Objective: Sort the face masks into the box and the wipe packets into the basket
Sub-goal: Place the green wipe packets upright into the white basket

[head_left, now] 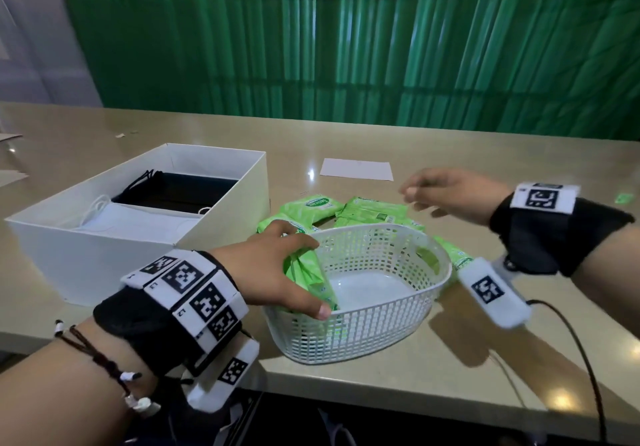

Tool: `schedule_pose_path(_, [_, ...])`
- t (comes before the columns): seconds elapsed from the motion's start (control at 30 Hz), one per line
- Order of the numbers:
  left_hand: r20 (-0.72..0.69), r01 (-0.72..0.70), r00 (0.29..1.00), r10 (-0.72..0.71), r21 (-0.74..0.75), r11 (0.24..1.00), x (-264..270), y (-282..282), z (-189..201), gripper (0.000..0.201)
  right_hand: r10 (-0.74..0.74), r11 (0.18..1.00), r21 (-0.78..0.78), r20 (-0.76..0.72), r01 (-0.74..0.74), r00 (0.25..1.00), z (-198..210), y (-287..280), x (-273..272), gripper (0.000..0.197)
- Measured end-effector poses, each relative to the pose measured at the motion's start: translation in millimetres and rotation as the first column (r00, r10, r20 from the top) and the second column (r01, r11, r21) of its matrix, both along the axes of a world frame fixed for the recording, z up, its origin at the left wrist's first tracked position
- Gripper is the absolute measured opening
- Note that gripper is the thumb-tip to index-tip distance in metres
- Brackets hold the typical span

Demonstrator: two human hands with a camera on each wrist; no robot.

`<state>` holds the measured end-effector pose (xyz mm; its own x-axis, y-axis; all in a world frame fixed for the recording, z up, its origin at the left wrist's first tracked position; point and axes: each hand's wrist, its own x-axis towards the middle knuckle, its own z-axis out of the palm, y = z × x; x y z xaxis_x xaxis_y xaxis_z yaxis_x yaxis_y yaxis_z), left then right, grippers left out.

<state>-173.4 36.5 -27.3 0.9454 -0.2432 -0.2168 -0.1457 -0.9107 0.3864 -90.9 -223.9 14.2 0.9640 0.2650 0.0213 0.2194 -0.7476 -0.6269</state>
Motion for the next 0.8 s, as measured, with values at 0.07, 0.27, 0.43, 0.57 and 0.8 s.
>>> schedule_pose_path(0.07, [0.000,-0.003,1.000,0.003,-0.008,1.000,1.6,-0.7,0.2,0.106,-0.088,0.991,-0.102,-0.033,0.085,0.996,-4.3,-28.7,15.8,0.006])
schedule_pose_path(0.27, [-0.007,0.008,1.000,-0.008,0.009,1.000,11.4,5.2,-0.2,0.120,-0.164,0.754,-0.657,-0.188,0.000,0.968,-39.2,-76.9,27.6,0.034])
schedule_pose_path(0.43, [-0.022,0.026,0.999,-0.026,0.010,1.000,17.7,4.5,0.7,0.119,0.046,0.625,-0.761,-0.188,-0.175,0.981,-67.2,-74.0,24.1,0.081])
schedule_pose_path(0.57, [-0.046,0.023,0.999,-0.023,-0.007,1.000,20.0,5.7,1.2,0.118,0.218,0.526,-0.803,-0.191,-0.280,0.957,-76.4,-61.0,33.1,0.089])
schedule_pose_path(0.8, [-0.070,0.003,0.998,-0.006,-0.047,0.999,22.0,6.0,2.4,0.116,0.212,0.418,-0.879,-0.152,-0.230,0.965,-88.7,-36.3,45.8,0.085])
